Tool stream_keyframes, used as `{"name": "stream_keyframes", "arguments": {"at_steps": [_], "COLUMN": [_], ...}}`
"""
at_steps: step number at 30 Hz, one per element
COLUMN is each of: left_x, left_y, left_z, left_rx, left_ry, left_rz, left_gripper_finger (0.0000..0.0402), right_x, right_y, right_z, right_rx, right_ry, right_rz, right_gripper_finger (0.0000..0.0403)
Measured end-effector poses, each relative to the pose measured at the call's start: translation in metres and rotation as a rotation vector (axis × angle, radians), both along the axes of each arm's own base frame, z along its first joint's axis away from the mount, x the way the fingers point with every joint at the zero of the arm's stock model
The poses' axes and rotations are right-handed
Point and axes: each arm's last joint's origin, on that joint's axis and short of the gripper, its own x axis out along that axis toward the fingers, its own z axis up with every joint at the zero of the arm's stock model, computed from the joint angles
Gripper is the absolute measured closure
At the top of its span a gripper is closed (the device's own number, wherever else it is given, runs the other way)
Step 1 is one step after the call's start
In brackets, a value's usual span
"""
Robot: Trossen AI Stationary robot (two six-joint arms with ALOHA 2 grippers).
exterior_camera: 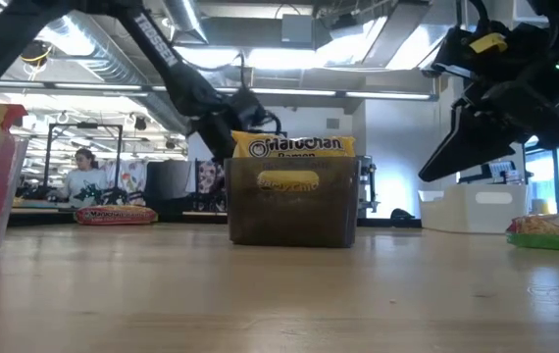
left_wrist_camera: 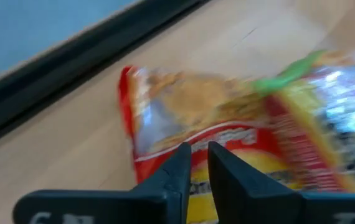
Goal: Sort Maruchan noodles
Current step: Put the red noodle pack into the transparent bin
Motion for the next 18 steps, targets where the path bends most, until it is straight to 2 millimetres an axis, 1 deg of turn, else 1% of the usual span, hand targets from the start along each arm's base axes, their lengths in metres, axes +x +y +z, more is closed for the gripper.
{"name": "stream_keyframes", "arguments": {"at_steps": [3,5,7,10,13,15,18], "left_x": [-0.002,-0.007,-0.012,-0.020,-0.031,-0.036,-0.037], "left_y": [0.004,0.003,-0.001,-0.014,-0.031,-0.045,-0.069], "left_z": [-0.003,-0.004,0.001,0.010,0.018,0.020,0.020], "left_rx": [-0.028,-0.049,-0.067,-0.093,-0.128,-0.168,-0.213], "left_ry": [0.055,0.126,0.205,0.353,0.500,0.593,0.704], "left_rz": [0.019,0.055,0.079,0.113,0.136,0.135,0.112], "left_gripper_finger": [0.0357,0.0357,0.0357,0.0357,0.0357,0.0357,0.0357], "right_x": [0.000,0.000,0.000,0.000,0.000,0.000,0.000], "right_y": [0.000,0.000,0.000,0.000,0.000,0.000,0.000], "right_z": [0.000,0.000,0.000,0.000,0.000,0.000,0.000], "right_rx": [0.011,0.016,0.017,0.016,0.016,0.017,0.017], "right_ry": [0.000,0.003,0.003,0.004,0.004,0.003,0.002], "right_rz": [-0.004,0.000,0.001,0.001,0.000,0.001,0.001], "right_gripper_finger": [0.0386,0.0386,0.0386,0.0386,0.0386,0.0386,0.0386]}}
